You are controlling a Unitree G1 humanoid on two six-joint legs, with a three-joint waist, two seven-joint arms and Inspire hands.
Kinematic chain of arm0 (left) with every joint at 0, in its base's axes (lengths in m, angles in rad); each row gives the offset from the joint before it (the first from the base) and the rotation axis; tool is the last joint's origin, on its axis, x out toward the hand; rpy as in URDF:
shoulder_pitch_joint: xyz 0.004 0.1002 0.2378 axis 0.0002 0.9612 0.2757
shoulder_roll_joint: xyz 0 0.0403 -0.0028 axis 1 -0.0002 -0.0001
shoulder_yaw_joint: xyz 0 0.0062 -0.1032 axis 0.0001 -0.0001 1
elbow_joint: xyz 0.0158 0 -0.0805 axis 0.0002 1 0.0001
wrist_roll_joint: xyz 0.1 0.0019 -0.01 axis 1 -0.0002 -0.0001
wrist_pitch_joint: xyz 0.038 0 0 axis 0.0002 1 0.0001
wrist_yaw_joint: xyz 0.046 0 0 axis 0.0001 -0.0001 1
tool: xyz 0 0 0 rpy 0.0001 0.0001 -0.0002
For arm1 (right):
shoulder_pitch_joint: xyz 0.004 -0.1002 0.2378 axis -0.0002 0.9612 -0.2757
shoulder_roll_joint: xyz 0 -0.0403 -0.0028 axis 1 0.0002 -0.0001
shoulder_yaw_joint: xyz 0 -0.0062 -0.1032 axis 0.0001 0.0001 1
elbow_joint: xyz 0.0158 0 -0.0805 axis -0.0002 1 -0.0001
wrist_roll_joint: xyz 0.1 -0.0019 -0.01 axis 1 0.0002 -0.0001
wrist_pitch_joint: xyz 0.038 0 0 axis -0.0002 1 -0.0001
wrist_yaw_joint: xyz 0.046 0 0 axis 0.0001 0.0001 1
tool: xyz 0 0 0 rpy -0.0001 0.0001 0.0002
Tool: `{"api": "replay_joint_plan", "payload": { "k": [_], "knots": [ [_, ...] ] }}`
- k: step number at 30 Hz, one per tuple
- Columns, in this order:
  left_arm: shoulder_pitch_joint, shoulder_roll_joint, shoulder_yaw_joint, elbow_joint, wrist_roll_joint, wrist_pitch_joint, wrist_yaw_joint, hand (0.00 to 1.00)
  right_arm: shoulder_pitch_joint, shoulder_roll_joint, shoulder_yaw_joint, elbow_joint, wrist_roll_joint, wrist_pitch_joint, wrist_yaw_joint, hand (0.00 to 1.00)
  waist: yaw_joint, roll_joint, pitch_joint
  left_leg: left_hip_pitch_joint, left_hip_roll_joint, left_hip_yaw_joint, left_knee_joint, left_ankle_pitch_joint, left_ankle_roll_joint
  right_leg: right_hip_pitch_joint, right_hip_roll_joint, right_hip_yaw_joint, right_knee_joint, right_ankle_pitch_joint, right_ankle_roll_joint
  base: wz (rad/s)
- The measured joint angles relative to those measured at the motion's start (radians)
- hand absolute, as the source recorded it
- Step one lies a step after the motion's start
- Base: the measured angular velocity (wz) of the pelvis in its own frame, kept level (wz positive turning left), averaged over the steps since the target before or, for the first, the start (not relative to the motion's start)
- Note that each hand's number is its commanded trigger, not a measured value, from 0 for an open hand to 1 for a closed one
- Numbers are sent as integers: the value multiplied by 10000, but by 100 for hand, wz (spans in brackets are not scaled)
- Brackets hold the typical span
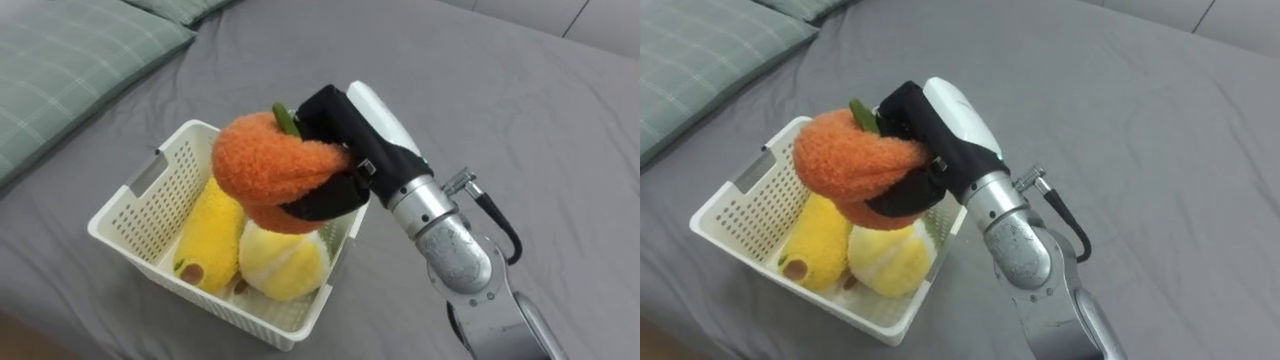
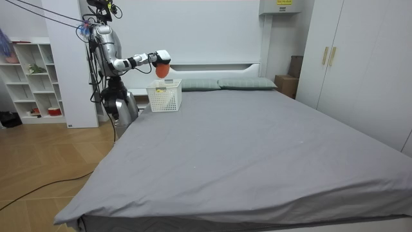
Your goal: Collect toys from the bed
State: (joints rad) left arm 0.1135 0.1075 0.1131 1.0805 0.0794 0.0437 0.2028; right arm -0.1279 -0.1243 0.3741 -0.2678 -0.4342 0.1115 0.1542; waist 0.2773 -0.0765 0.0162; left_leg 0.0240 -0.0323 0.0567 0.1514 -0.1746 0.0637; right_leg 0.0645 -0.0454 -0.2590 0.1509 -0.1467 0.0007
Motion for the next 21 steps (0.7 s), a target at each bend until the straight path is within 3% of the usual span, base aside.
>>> {"api": "replay_joint_plan", "payload": {
  "k": [15,21],
  "knots": [
    [-253,311,4,15,12,0,-673,0,1,-25,0,193,-86,-2,-20,0,-35,11,-8,6,-1,-9,144,1,1,41,-76,-21,27,1,0,0],
    [-276,300,2,194,22,36,-800,0,8,-81,-2,325,-112,0,-43,0,-263,41,11,-53,-8,-94,156,4,20,11,-130,-177,179,-2,5,5]
  ]
}}
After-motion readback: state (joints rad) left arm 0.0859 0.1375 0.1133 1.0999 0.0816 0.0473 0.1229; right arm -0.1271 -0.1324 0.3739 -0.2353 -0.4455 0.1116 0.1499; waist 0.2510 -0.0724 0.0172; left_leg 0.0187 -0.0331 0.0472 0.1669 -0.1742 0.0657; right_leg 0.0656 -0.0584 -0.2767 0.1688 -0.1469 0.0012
